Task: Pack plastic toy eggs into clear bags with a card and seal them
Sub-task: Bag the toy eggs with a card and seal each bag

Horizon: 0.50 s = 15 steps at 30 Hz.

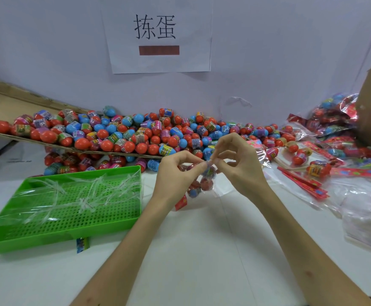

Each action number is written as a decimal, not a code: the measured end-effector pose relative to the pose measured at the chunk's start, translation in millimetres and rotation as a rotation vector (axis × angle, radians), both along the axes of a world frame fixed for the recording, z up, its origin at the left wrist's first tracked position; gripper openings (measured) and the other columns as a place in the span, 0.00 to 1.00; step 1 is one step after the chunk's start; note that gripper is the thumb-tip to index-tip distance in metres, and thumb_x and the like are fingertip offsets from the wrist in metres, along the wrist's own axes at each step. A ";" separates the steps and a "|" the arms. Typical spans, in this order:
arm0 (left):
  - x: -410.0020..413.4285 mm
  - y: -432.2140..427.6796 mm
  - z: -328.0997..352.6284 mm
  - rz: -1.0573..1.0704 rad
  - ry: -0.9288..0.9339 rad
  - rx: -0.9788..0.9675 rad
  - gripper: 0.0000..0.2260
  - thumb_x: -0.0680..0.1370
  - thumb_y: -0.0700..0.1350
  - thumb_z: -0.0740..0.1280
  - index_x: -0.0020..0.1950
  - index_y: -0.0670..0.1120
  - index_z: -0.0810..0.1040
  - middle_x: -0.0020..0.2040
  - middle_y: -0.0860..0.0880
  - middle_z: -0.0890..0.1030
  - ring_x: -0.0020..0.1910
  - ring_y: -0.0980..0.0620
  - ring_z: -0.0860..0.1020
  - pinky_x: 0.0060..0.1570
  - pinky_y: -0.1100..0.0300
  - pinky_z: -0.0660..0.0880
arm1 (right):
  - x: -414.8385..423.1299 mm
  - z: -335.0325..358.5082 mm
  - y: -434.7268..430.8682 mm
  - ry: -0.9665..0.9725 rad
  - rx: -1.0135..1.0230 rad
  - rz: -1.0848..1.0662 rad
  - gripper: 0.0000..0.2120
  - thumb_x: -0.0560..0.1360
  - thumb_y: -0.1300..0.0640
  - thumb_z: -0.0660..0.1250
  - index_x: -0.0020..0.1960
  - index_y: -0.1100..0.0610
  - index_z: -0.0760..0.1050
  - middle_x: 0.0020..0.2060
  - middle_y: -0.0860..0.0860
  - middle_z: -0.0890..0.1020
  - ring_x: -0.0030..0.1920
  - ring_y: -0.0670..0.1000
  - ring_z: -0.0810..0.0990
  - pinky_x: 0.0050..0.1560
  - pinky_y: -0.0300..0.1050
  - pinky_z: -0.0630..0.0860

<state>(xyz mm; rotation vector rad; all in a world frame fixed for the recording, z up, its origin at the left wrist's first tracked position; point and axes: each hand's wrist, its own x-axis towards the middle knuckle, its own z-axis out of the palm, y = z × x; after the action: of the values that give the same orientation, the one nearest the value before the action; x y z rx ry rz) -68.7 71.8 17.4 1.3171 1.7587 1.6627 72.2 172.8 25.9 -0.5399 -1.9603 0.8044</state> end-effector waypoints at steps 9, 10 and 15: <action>1.4 -1.6 -0.6 -0.001 -0.088 0.057 0.06 0.75 0.39 0.76 0.41 0.49 0.87 0.38 0.52 0.86 0.39 0.56 0.83 0.40 0.63 0.80 | 0.8 -1.5 4.0 -0.042 -0.182 0.146 0.14 0.74 0.61 0.72 0.53 0.45 0.78 0.45 0.42 0.84 0.49 0.47 0.85 0.50 0.43 0.83; 0.4 -1.6 -0.2 -0.002 -0.104 0.072 0.07 0.75 0.38 0.76 0.41 0.49 0.87 0.37 0.52 0.85 0.37 0.57 0.82 0.38 0.63 0.80 | 0.8 -1.7 4.2 -0.071 -0.202 0.180 0.10 0.74 0.57 0.73 0.53 0.46 0.79 0.46 0.41 0.84 0.50 0.47 0.85 0.51 0.41 0.83; -1.4 -0.5 -0.6 -0.059 -0.132 0.115 0.07 0.76 0.38 0.75 0.42 0.50 0.87 0.37 0.54 0.85 0.35 0.59 0.82 0.34 0.66 0.78 | 3.4 0.5 4.0 -0.063 -0.275 0.207 0.04 0.75 0.61 0.76 0.45 0.55 0.82 0.43 0.46 0.84 0.45 0.50 0.85 0.41 0.41 0.82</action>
<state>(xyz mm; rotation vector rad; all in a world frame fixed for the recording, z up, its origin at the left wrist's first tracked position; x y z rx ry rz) -70.1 71.3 16.8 1.2631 1.5551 1.7981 75.6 176.9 26.4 -0.5325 -1.9981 1.2124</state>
